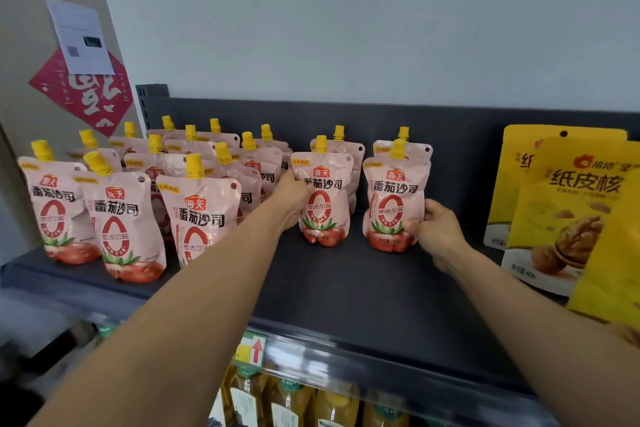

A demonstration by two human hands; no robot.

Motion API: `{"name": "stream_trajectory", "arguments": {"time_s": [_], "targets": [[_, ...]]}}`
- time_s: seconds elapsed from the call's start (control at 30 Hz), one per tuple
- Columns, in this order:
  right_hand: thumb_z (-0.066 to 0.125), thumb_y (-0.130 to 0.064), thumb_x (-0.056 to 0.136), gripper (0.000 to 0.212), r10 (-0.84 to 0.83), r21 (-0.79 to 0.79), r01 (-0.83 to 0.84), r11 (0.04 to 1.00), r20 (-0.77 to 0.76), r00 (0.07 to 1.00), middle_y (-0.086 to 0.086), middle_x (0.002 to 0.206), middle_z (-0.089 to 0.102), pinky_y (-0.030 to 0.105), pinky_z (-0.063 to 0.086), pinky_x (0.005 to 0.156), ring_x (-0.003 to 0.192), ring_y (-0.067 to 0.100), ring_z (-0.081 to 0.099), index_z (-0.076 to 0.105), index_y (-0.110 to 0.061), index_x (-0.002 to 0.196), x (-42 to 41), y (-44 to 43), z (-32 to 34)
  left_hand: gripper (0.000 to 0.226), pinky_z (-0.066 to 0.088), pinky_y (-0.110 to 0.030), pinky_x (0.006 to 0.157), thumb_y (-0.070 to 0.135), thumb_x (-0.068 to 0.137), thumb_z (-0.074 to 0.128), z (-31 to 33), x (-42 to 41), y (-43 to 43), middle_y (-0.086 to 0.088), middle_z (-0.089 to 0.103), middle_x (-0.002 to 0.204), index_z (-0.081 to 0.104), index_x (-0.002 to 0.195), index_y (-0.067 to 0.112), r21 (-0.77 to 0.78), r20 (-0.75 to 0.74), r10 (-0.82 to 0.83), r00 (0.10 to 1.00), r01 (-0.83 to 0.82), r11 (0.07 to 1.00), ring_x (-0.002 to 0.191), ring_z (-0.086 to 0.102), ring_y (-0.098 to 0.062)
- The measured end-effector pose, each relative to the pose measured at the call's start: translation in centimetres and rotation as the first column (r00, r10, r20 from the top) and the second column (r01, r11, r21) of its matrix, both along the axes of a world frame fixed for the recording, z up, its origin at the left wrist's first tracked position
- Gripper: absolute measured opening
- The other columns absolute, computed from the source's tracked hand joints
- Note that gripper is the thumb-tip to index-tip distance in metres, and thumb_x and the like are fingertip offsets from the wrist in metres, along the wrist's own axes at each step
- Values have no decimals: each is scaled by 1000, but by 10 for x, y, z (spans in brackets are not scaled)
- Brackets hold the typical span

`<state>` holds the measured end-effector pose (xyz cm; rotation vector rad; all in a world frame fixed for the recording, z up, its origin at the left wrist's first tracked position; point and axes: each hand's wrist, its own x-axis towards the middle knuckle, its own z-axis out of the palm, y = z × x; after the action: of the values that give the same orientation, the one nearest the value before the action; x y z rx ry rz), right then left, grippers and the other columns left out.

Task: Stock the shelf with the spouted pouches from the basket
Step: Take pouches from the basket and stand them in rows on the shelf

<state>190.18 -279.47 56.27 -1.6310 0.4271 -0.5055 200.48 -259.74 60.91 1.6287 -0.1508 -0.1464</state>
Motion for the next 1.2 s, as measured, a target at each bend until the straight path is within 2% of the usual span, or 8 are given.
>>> {"name": "stream_trajectory", "arguments": {"time_s": [0.17, 0.43, 0.5, 0.63, 0.7, 0.8, 0.93, 1.2], "targets": [[58, 4, 85, 46, -15, -2, 15, 1000, -7, 1000, 5, 121, 62, 28, 52, 73, 106, 20, 59, 52, -14, 127, 2, 2, -1, 36, 51, -43, 94, 0, 93, 43, -13, 4, -1, -12, 59, 127, 48, 127, 10, -73, -17, 20, 1000, -21, 997, 112, 59, -26], [58, 4, 85, 46, -66, -21, 66, 998, 1, 998, 8, 123, 62, 35, 53, 81, 113, 25, 59, 52, -12, 128, -1, 10, -1, 28, 48, -22, 58, 6, 94, 45, -17, 2, -3, -10, 61, 125, 51, 121, 10, -94, 36, 99, 994, -95, 991, 99, 61, -18], [58, 3, 86, 45, -63, -31, 63, 998, -2, 998, 8, 123, 62, 32, 53, 79, 111, 24, 59, 52, -12, 128, -2, 10, 0, 29, 49, -22, 60, 6, 95, 45, -17, 3, -3, -10, 61, 125, 50, 123, 10, -96, 31, 95, 995, -92, 991, 97, 60, -17], [58, 1, 86, 40, -60, -36, 59, 998, -18, 998, 8, 122, 63, 26, 49, 75, 98, 16, 59, 54, -9, 125, -5, 10, 0, 33, 52, -33, 82, 8, 95, 44, -19, 2, -1, -11, 59, 128, 49, 128, 10, -73, 11, 65, 998, -64, 995, 113, 59, -25], [58, 1, 86, 39, -68, -36, 67, 997, -23, 997, 9, 122, 63, 26, 49, 74, 98, 16, 59, 54, -8, 124, -6, 11, 0, 35, 50, -35, 86, 7, 95, 45, -21, 0, 1, -10, 58, 130, 48, 130, 11, -33, 22, 56, 998, -55, 998, 116, 57, -25], [58, 2, 86, 40, -84, -36, 83, 996, -34, 996, 9, 122, 62, 29, 51, 76, 104, 21, 60, 55, -8, 124, -8, 13, 0, 37, 49, -33, 84, 4, 94, 45, -23, -3, 3, -9, 58, 130, 48, 130, 11, 32, 44, 33, 998, -34, 999, 117, 56, -25], [58, 3, 86, 38, -93, -51, 91, 995, -32, 995, 9, 122, 63, 26, 50, 70, 93, 15, 57, 56, -9, 122, -11, 14, 0, 34, 51, -36, 86, -1, 92, 43, -22, -5, 7, -13, 59, 128, 53, 124, 7, 56, 48, 33, 998, -36, 998, 115, 57, -27], [53, 8, 85, 38, -94, -108, 87, 990, -62, 994, 11, 118, 64, 28, 50, 71, 93, 17, 59, 58, -8, 119, -11, 12, 2, 35, 50, -35, 85, -2, 93, 41, -18, -11, 9, -12, 60, 128, 53, 124, 7, 98, 57, 18, 998, -23, 995, 116, 57, -26]]}}
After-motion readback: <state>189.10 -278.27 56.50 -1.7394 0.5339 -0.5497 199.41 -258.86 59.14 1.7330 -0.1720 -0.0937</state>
